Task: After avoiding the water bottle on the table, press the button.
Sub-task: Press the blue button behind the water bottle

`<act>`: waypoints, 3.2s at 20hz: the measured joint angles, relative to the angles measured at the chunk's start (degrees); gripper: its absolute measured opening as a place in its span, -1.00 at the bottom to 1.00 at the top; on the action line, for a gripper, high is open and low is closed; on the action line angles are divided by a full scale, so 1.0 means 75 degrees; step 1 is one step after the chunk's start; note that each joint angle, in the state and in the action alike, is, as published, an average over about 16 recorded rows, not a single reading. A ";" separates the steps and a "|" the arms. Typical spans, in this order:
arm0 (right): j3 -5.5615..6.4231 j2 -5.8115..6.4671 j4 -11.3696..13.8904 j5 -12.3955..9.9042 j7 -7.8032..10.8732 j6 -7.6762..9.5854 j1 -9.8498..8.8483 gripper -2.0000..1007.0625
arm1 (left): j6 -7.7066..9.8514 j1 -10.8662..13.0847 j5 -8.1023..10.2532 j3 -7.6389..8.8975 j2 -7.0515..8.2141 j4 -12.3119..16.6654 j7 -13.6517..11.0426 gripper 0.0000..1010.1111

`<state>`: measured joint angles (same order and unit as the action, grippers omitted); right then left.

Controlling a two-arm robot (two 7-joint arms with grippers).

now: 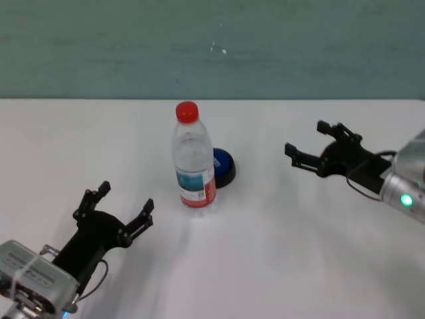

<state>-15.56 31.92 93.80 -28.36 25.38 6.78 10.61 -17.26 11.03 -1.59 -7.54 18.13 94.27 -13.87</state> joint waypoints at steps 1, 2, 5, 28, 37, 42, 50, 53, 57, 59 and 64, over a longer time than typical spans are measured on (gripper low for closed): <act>-0.0062 -0.0034 -0.0130 -0.0001 0.0030 -0.0011 0.0108 0.99 | 0.0000 0.0000 0.0000 0.0000 0.0000 0.0000 0.0000 0.98; -0.0121 -0.0067 -0.0254 -0.0001 0.0058 -0.0021 0.0213 0.99 | 0.0000 0.0000 0.0000 0.0000 0.0000 0.0000 0.0000 0.98; -0.0282 -0.0164 -0.0599 0.0011 0.0138 -0.0053 0.0521 0.99 | 0.0000 0.0000 0.0000 0.0000 0.0000 0.0000 0.0000 0.98; -0.1032 -0.0988 -0.2438 0.0376 0.0453 -0.0430 0.1937 0.99 | 0.0000 0.0000 -0.0001 0.0000 0.0000 0.0000 0.0000 0.98; -0.1235 -0.1222 -0.2817 0.0542 0.0549 -0.0472 0.2182 0.99 | 0.0000 0.0000 -0.0001 0.0000 0.0000 0.0000 0.0000 0.98; -0.1303 -0.1285 -0.2920 0.0606 0.0585 -0.0475 0.2216 0.99 | 0.0000 0.0000 -0.0001 0.0000 0.0000 0.0000 0.0000 0.98; -0.1374 -0.1357 -0.3032 0.0663 0.0623 -0.0473 0.2205 0.99 | 0.0000 0.0000 -0.0001 0.0000 0.0000 0.0000 0.0000 0.98; -0.1392 -0.1377 -0.3064 0.0677 0.0631 -0.0470 0.2211 0.99 | 0.0000 0.0000 -0.0001 0.0000 0.0000 0.0000 0.0000 0.98; -0.1410 -0.1398 -0.3096 0.0689 0.0633 -0.0464 0.2219 0.99 | 0.0000 0.0000 -0.0001 0.0000 0.0000 0.0000 0.0000 0.98; -0.1416 -0.1404 -0.3105 0.0694 0.0632 -0.0459 0.2221 0.99 | 0.0000 0.0000 -0.0001 0.0000 0.0000 0.0000 0.0000 0.98; -0.1431 -0.1429 -0.3194 0.0706 0.0661 -0.0475 0.2271 0.99 | 0.0000 0.0000 0.0000 0.0000 0.0000 -0.0001 0.0000 0.98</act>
<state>-26.29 21.20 69.85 -23.07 30.33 3.22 27.64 -17.26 11.03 -1.60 -7.54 18.13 94.27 -13.87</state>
